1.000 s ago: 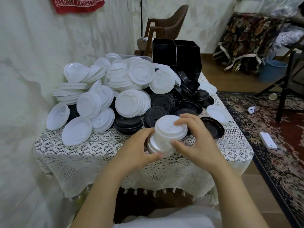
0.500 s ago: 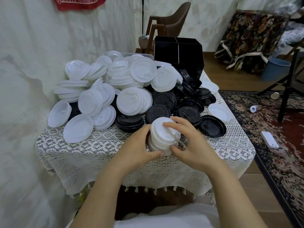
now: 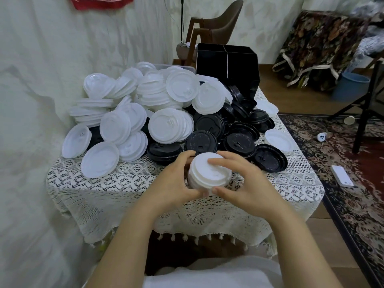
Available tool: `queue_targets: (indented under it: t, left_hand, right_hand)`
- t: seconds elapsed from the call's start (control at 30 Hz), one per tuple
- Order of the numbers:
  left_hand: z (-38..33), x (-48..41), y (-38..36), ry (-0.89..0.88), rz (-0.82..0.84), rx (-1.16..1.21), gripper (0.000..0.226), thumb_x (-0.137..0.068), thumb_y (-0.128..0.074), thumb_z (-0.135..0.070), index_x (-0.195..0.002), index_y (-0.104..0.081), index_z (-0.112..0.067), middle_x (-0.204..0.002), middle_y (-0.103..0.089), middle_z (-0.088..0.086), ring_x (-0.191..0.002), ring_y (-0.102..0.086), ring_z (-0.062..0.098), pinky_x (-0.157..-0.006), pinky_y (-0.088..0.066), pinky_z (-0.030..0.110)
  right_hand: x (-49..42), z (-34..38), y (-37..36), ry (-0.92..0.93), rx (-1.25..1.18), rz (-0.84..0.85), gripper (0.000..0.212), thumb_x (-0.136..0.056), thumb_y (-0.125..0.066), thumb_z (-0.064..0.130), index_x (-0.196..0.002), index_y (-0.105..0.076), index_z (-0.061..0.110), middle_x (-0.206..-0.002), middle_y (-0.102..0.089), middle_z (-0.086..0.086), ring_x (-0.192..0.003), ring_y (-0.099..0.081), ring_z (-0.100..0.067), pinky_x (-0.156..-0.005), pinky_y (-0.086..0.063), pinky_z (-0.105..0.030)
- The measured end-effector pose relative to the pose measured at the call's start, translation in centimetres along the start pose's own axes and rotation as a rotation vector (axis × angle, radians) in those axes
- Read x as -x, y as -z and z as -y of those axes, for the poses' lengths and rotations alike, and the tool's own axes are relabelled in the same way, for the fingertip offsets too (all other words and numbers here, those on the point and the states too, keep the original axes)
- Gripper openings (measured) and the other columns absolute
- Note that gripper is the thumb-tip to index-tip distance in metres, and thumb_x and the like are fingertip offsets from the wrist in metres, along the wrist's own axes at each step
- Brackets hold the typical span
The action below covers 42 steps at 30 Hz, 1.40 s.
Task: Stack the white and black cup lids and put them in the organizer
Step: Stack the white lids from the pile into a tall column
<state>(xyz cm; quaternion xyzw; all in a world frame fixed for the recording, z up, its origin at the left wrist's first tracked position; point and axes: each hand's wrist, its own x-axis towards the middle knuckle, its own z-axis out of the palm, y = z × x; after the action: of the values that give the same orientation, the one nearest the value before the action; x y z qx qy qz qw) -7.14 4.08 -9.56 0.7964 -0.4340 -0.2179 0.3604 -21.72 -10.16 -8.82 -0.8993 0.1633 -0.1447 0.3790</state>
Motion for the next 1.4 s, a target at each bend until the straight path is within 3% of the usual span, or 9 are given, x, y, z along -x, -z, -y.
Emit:
queue_targets:
  t: [0.23,0.4,0.57,0.83,1.1,1.17,1.3,1.4]
  left_hand:
    - [-0.1,0.1,0.3,-0.002,0.017,-0.029,0.098,-0.067,-0.085,-0.041,-0.145,-0.025,-0.037,-0.143,-0.042,-0.020,-0.119,-0.036,-0.005,-0.098,-0.027,0.020]
    - [0.0,0.1,0.3,-0.007,0.018,-0.035,0.089,-0.069,-0.085,-0.036,-0.141,-0.034,-0.037,-0.126,-0.045,-0.025,-0.120,-0.039,-0.002,-0.098,-0.030,0.020]
    - [0.0,0.2,0.3,-0.022,0.014,-0.068,0.089,-0.071,-0.083,-0.037,-0.145,-0.034,-0.035,-0.145,-0.038,-0.019,-0.121,-0.030,-0.007,-0.102,-0.025,0.019]
    - [-0.4,0.3,0.4,-0.043,0.000,-0.094,0.082,-0.071,-0.082,-0.038,-0.142,-0.041,-0.031,-0.140,-0.042,-0.019,-0.123,-0.035,-0.005,-0.102,-0.026,0.018]
    - [-0.4,0.6,0.6,-0.065,-0.002,-0.152,0.074,-0.078,-0.077,-0.038,-0.142,-0.041,-0.031,-0.137,-0.040,-0.023,-0.122,-0.037,-0.006,-0.101,-0.028,0.017]
    - [-0.8,0.9,1.1,-0.111,-0.076,-0.142,0.057,-0.083,-0.072,-0.035,-0.135,-0.049,-0.032,-0.128,-0.047,-0.024,-0.116,-0.047,-0.005,-0.100,-0.036,0.019]
    - [-1.9,0.7,2.4,-0.189,-0.470,0.088,0.021,-0.088,-0.067,-0.016,-0.104,-0.066,-0.029,-0.093,-0.065,-0.017,-0.084,-0.062,-0.001,-0.076,-0.049,0.012]
    - [-1.7,-0.7,3.2,-0.192,-0.733,0.030,0.017,-0.089,-0.064,-0.010,-0.103,-0.064,-0.020,-0.093,-0.061,-0.012,-0.085,-0.059,0.004,-0.078,-0.047,0.015]
  right_hand:
    - [-0.3,-0.2,-0.7,-0.033,0.073,0.046,0.058,-0.081,-0.078,0.022,-0.130,-0.056,0.044,-0.147,-0.038,0.021,-0.135,-0.034,0.002,-0.111,-0.033,-0.024]
    - [-0.6,-0.4,-1.0,-0.053,0.084,0.068,0.059,-0.080,-0.079,0.026,-0.130,-0.055,0.045,-0.148,-0.038,0.020,-0.141,-0.030,-0.009,-0.117,-0.028,-0.042]
    - [-0.6,-0.3,-1.1,-0.072,0.121,0.094,0.059,-0.080,-0.079,0.033,-0.132,-0.054,0.044,-0.141,-0.034,0.028,-0.144,-0.026,-0.009,-0.119,-0.022,-0.040]
    - [-0.7,0.1,-1.0,-0.110,0.161,0.130,0.061,-0.081,-0.078,0.033,-0.136,-0.052,0.041,-0.150,-0.034,0.021,-0.145,-0.024,-0.012,-0.119,-0.025,-0.042]
    - [-0.7,0.3,-1.0,-0.108,0.145,0.128,0.061,-0.080,-0.079,0.030,-0.135,-0.053,0.040,-0.143,-0.037,0.024,-0.134,-0.033,-0.002,-0.112,-0.034,-0.035]
    - [-0.6,0.2,-1.0,-0.105,0.142,0.130,0.062,-0.080,-0.079,0.030,-0.135,-0.052,0.042,-0.145,-0.035,0.024,-0.137,-0.030,-0.004,-0.114,-0.033,-0.038]
    - [-0.6,0.2,-1.0,-0.117,0.201,0.139,0.065,-0.081,-0.077,0.034,-0.137,-0.047,0.047,-0.153,-0.028,0.023,-0.148,-0.016,-0.015,-0.120,-0.021,-0.047]
    - [-0.6,0.4,-0.9,-0.106,0.234,0.147,0.065,-0.083,-0.076,0.034,-0.138,-0.046,0.047,-0.155,-0.025,0.020,-0.148,-0.014,-0.013,-0.122,-0.017,-0.042]
